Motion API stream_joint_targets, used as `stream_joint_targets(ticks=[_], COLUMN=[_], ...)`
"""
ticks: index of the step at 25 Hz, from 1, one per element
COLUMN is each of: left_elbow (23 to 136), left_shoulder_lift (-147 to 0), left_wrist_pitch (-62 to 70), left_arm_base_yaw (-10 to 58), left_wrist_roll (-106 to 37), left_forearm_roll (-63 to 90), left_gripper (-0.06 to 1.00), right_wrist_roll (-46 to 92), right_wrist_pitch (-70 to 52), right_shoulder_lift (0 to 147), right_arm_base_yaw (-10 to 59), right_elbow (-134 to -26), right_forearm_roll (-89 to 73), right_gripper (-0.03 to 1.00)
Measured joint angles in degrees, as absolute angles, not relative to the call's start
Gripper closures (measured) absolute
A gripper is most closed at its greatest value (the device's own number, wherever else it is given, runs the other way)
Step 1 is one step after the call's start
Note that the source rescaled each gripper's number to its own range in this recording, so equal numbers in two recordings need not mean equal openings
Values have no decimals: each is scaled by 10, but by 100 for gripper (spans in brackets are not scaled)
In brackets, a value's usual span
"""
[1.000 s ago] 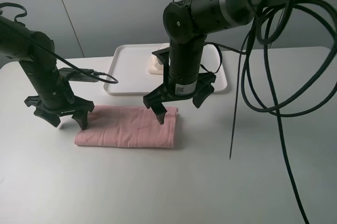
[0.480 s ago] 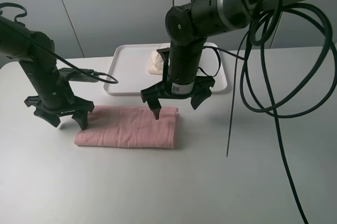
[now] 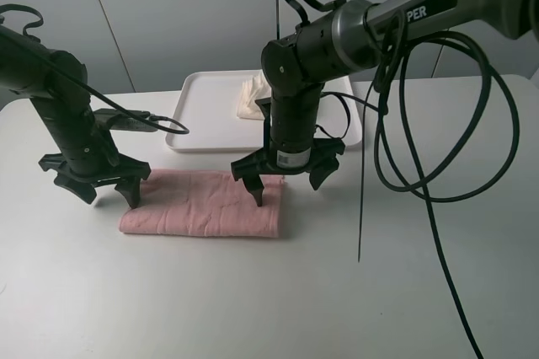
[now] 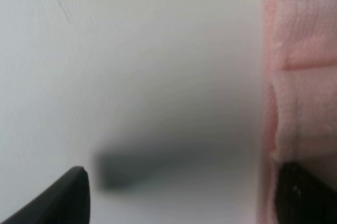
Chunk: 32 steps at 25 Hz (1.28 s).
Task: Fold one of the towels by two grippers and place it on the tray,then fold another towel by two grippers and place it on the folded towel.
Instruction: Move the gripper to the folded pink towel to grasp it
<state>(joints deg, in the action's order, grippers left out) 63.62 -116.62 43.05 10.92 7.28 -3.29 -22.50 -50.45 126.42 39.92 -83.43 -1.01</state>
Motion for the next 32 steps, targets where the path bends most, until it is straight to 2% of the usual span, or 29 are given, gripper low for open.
stream_joint_targets(ticks=[10,12,19,26,28,31,32], left_elbow=[636,636,636,636,636,636,636], left_shoulder_lift=[-1166,-1166,-1166,-1167,-1167,-1167,-1167], left_wrist_pitch=[431,431,431,431,431,431,431], left_arm_base_yaw=[109,109,109,109,109,109,109], left_wrist_roll=[73,73,73,73,73,73,73], left_forearm_roll=[-33,-33,-33,-33,-33,-33,-33], left_gripper=[2,2,2,2,2,2,2], right_wrist_roll=[-226,-226,-211,-185,-182,-180,-176], right_wrist_pitch=[-501,-500,-486,-490,-490,-485,-483], right_shoulder_lift=[1285,1285,1287,1299,1299,1300,1303], right_arm_base_yaw=[400,402,410,410,410,410,410], right_elbow=[-837,-837,-837,-848,-848,-848,-848], right_forearm_roll=[-22,-22,-49,-82,-85,-99,-108], right_gripper=[2,6,36,39,42,62,73])
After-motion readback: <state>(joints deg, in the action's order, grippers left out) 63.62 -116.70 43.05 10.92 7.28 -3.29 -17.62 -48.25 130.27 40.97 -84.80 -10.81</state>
